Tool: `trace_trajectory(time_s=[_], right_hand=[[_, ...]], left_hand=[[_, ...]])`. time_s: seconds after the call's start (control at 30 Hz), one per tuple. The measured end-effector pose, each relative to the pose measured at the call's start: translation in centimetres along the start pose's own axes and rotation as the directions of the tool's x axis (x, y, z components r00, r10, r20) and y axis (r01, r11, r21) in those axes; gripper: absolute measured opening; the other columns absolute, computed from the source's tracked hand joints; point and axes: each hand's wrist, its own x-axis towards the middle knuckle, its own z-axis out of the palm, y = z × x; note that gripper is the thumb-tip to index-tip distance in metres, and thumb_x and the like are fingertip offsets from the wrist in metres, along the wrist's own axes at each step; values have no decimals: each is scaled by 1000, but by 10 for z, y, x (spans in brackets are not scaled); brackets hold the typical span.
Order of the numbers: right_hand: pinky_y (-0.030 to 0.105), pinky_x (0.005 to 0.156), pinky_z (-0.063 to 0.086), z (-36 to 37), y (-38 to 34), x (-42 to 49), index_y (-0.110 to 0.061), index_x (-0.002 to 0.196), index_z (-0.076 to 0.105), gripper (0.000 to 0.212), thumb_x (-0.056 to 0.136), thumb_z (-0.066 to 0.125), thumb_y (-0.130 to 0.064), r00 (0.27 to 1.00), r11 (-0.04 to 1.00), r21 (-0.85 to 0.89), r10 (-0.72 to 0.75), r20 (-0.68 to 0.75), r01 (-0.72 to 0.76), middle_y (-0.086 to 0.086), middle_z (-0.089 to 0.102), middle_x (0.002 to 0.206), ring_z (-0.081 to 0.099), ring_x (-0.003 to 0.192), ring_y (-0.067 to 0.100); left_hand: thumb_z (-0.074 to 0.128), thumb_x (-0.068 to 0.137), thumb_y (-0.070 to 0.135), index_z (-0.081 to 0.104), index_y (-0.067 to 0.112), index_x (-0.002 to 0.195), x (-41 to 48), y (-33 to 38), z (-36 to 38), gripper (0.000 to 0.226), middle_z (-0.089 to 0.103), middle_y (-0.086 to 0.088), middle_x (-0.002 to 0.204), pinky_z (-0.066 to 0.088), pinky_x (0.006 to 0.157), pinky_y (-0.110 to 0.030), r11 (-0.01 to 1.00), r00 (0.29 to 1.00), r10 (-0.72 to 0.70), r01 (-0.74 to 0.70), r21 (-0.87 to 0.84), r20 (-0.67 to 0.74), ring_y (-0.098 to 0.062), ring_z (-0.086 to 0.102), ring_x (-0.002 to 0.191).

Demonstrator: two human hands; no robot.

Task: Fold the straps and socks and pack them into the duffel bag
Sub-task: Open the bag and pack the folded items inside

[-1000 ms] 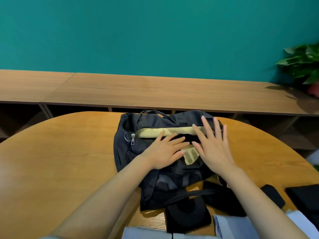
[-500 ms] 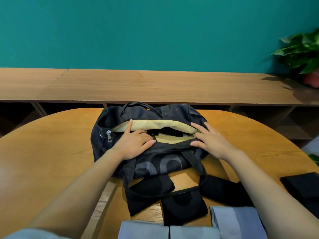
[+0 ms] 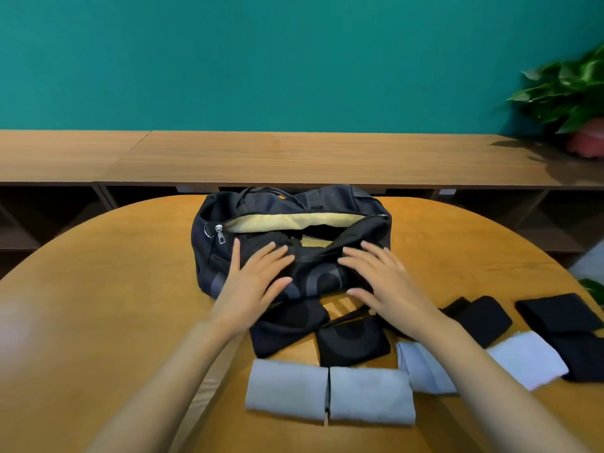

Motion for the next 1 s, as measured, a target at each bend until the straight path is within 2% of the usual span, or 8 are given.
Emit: trace_trajectory(time_s=[0.13, 0.27, 0.47, 0.6, 0.67, 0.8, 0.9, 1.0], right_hand=[[23, 103, 32, 15, -24, -49, -30, 128, 56, 34, 96, 54, -42, 996, 995, 50, -88, -24, 89, -16, 56, 128, 42, 126, 7], [24, 97, 37, 24, -40, -89, -32, 123, 60, 50, 90, 38, -62, 995, 989, 137, -60, 75, 49, -20, 58, 121, 43, 116, -1], [14, 100, 28, 34, -53, -120, -43, 141, 41, 51, 92, 53, -49, 967, 993, 115, -5, 253, -25, -27, 37, 139, 32, 125, -2], [23, 88, 44, 45, -74, -121, -37, 141, 37, 53, 92, 52, -50, 972, 991, 24, 121, 203, -129, -16, 39, 132, 42, 116, 7], [27, 83, 45, 52, -87, -118, -29, 137, 39, 53, 92, 54, -52, 954, 968, 21, 242, 176, -250, -7, 41, 125, 48, 110, 13], [27, 82, 45, 64, -117, -104, -20, 130, 45, 47, 96, 47, -53, 891, 874, 180, 432, 139, -451, 0, 42, 121, 53, 100, 16], [25, 92, 43, 62, -120, -105, -20, 138, 47, 41, 102, 45, -38, 899, 821, 368, 411, 150, -437, -1, 45, 130, 52, 108, 12], [22, 95, 40, 41, -88, -124, -20, 137, 48, 36, 101, 46, -19, 906, 847, 349, 424, 9, -400, -5, 41, 135, 49, 112, 8]], left_hand=[[43, 100, 45, 68, 26, 115, -60, 32, -3, 35, 60, 14, 125, 14, 119, -47, 981, 979, 145, -161, -107, -145, -5, 47, 126], [51, 96, 52, 66, 32, 113, -104, 49, 5, 30, 59, 20, 116, 27, 111, -32, 953, 982, 189, -189, -236, -25, 2, 49, 114], [49, 91, 56, 57, 35, 131, -136, 55, 14, 46, 50, 22, 135, 32, 107, -26, 978, 988, 61, -31, -206, 143, 3, 40, 125], [46, 84, 64, 67, 29, 114, -149, 67, 15, 51, 62, 13, 117, 46, 71, -24, 993, 992, -118, 118, -11, 50, -11, 58, 100], [39, 81, 72, 69, 26, 112, -154, 78, 15, 63, 61, 13, 115, 46, 62, -22, 969, 970, -245, 245, -35, 2, -11, 57, 99], [33, 89, 69, 64, 21, 122, -155, 95, 14, 66, 53, 11, 121, 41, 66, -19, 878, 908, -413, 416, -238, 64, -9, 56, 94], [44, 92, 57, 59, 22, 127, -152, 103, 16, 52, 50, 8, 125, 43, 69, -20, 862, 891, -444, 454, -223, 97, -9, 56, 97], [37, 88, 69, 52, 25, 134, -152, 109, 14, 66, 44, 6, 135, 45, 81, -23, 873, 887, -457, 462, -159, 65, -13, 48, 111]])
